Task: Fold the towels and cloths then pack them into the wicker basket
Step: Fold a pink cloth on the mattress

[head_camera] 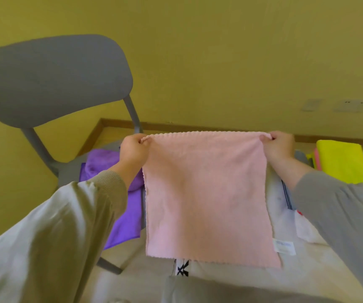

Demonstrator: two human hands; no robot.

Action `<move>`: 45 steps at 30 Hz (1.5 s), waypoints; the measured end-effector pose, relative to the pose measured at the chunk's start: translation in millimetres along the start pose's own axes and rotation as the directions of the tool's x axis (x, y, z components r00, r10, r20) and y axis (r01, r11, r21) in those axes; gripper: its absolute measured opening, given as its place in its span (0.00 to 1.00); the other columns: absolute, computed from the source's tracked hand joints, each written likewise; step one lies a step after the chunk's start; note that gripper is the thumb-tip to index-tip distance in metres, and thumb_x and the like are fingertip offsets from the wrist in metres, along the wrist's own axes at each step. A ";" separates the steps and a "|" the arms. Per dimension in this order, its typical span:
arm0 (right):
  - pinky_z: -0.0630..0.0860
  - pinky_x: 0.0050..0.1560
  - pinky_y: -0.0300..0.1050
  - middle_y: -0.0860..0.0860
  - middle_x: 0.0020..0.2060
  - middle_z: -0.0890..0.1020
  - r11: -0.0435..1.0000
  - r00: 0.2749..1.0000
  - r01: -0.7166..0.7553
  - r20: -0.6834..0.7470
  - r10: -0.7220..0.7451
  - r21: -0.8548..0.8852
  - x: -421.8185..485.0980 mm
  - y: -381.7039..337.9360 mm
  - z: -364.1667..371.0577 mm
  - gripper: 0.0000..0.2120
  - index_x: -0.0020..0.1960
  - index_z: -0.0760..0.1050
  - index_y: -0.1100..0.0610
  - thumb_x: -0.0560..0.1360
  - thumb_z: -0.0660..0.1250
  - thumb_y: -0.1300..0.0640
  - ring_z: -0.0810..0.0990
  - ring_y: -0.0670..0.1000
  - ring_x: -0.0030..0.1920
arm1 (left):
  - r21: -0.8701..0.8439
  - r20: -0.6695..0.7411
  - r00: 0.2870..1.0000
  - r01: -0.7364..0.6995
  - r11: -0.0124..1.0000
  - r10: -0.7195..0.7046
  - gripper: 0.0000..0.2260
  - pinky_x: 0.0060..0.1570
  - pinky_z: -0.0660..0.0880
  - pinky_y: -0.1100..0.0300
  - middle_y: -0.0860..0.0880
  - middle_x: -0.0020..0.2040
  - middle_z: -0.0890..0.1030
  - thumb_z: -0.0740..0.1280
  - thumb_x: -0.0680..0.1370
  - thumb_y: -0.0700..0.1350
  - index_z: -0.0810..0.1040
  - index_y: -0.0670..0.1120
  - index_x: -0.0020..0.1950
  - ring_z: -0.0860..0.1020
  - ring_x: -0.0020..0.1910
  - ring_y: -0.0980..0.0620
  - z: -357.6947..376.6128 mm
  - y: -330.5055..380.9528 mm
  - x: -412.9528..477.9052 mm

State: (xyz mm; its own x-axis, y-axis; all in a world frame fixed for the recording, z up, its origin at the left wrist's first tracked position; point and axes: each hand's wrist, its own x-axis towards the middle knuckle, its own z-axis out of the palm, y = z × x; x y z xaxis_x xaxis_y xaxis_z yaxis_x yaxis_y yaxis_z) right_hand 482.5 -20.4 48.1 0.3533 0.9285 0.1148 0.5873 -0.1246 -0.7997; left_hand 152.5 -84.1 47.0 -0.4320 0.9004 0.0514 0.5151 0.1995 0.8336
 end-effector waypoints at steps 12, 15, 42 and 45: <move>0.62 0.34 0.44 0.54 0.30 0.74 0.994 0.999 0.038 0.017 -0.040 0.105 -100.4 33.7 -40.5 0.08 0.35 0.76 0.60 0.71 0.63 0.67 0.71 0.51 0.36 | 0.347 0.160 0.986 -0.105 0.932 0.051 0.08 0.38 0.70 0.56 0.43 0.37 0.80 0.63 0.74 0.36 0.81 0.42 0.40 0.74 0.40 0.46 -32.8 -19.3 -70.7; 0.64 0.35 0.45 0.59 0.31 0.76 0.996 0.991 0.073 0.109 -0.078 0.047 -127.8 44.2 -51.8 0.08 0.34 0.75 0.64 0.70 0.61 0.68 0.72 0.53 0.36 | 0.380 0.324 0.946 -0.132 0.915 0.002 0.08 0.34 0.67 0.61 0.46 0.35 0.78 0.64 0.73 0.35 0.79 0.43 0.36 0.72 0.37 0.50 -37.6 -24.7 -88.9; 0.71 0.49 0.44 0.57 0.54 0.79 0.729 0.893 0.091 0.380 0.242 -0.678 -148.9 89.6 -41.0 0.11 0.55 0.75 0.59 0.76 0.58 0.58 0.77 0.59 0.55 | 0.445 0.738 0.639 -0.703 0.555 0.219 0.11 0.44 0.66 0.56 0.47 0.52 0.73 0.56 0.80 0.45 0.76 0.45 0.53 0.71 0.55 0.45 78.0 -7.2 -168.4; 0.71 0.52 0.46 0.60 0.58 0.77 0.778 0.897 -0.072 0.300 0.323 -0.624 -140.1 96.0 -36.3 0.17 0.59 0.71 0.61 0.75 0.62 0.52 0.75 0.61 0.58 | 0.423 0.807 0.578 -0.711 0.562 0.124 0.24 0.72 0.55 0.48 0.46 0.77 0.54 0.55 0.82 0.52 0.55 0.50 0.77 0.53 0.75 0.45 95.7 -6.7 -169.5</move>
State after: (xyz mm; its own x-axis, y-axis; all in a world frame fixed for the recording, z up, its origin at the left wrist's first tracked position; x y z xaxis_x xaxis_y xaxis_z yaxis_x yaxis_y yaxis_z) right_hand 515.8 -175.1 -23.3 0.2884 0.8979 -0.3324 0.8860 -0.3819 -0.2630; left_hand 293.1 -201.1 -19.9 0.4116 0.8566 -0.3111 0.9096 -0.3647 0.1991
